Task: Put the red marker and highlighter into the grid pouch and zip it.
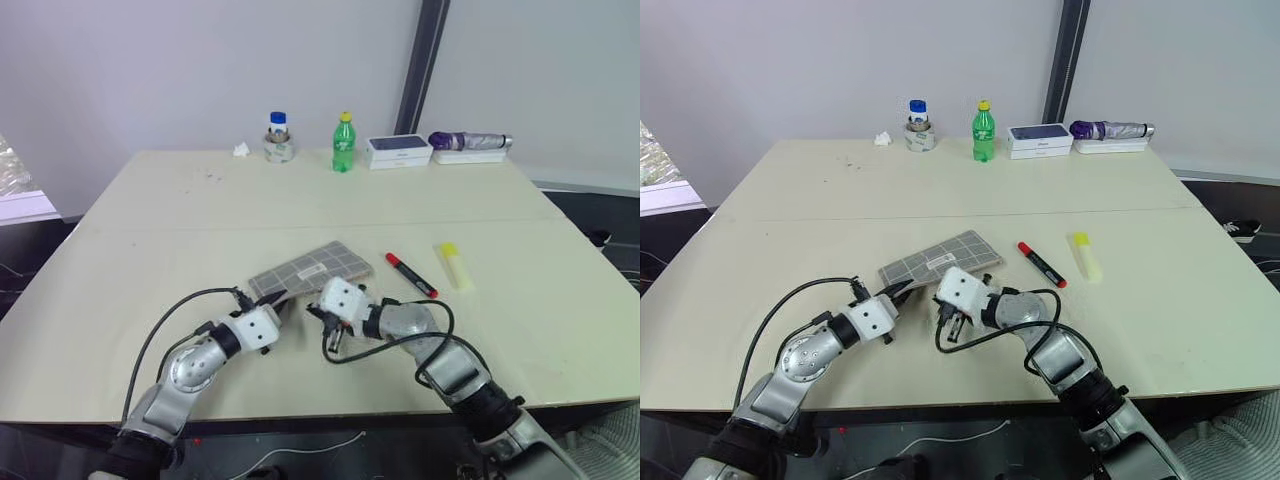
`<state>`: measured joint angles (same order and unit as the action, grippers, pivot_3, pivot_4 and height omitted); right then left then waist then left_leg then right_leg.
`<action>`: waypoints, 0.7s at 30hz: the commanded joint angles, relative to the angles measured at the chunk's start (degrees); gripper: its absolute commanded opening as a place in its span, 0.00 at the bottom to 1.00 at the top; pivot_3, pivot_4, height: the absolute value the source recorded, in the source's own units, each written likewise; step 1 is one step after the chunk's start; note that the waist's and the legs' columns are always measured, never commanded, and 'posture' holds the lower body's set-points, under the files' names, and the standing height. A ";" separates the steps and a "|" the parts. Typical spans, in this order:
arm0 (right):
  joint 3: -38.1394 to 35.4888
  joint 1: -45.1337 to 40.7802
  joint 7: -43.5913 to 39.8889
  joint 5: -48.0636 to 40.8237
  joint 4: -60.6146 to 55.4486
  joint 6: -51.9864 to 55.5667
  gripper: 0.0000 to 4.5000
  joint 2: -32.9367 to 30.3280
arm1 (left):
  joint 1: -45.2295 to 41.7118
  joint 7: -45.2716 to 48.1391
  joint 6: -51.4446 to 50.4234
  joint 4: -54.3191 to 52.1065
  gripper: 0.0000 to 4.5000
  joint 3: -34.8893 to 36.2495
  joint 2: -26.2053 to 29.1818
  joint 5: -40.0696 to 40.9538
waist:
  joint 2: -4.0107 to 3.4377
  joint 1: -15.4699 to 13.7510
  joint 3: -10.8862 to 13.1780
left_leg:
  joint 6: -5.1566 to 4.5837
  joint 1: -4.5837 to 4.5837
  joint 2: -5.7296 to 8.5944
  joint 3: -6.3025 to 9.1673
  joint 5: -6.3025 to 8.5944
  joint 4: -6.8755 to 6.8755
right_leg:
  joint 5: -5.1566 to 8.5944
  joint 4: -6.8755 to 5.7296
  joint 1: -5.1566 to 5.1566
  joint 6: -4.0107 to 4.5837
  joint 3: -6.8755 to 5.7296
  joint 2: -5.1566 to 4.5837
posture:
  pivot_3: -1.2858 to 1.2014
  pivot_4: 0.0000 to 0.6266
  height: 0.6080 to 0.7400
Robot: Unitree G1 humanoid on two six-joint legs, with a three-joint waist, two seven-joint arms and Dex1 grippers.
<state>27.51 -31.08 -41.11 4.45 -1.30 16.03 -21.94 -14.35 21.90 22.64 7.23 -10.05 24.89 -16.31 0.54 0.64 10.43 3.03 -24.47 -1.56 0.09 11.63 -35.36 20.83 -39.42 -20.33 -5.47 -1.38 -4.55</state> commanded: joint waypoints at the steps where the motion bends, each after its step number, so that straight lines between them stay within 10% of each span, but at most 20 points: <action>1: 3.35 -3.07 -3.68 3.87 -0.95 -8.47 0.01 -1.24 | -0.76 -0.67 0.54 -0.32 0.00 -0.68 -0.46 -0.59 | 0.00 0.06 0.00 | 0.00 0.00 0.00 0.03 0.00 0.00 | 0.00 0.00 0.00 0.00 0.00 0.00 | 0.52 0.24 1.00; 17: 3.82 -6.65 -5.50 11.39 5.80 -25.19 0.01 -0.09 | -0.50 -1.13 0.42 -0.87 0.00 -0.59 -0.64 -0.86 | 0.00 0.03 0.00 | 0.02 0.00 -0.01 0.03 -0.01 -0.02 | 0.00 0.00 0.02 0.00 -0.01 0.00 | 0.52 0.24 1.00; 21: 1.28 -4.69 -5.64 10.61 5.33 -24.98 0.44 -2.61 | -0.02 -2.14 0.78 -1.35 0.00 0.18 -0.16 -1.07 | 0.00 0.01 0.00 | 0.02 0.01 -0.02 0.03 -0.01 -0.02 | 0.00 0.00 0.02 0.00 -0.01 0.01 | 0.52 0.24 1.00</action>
<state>31.79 -35.98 -47.12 16.11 6.09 -8.30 -23.80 -14.41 20.71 22.96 7.36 -10.57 24.39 -17.39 0.54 0.65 10.43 3.05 -24.47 -1.57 0.12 11.62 -35.38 20.83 -39.42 -20.30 -5.47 -1.39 -4.54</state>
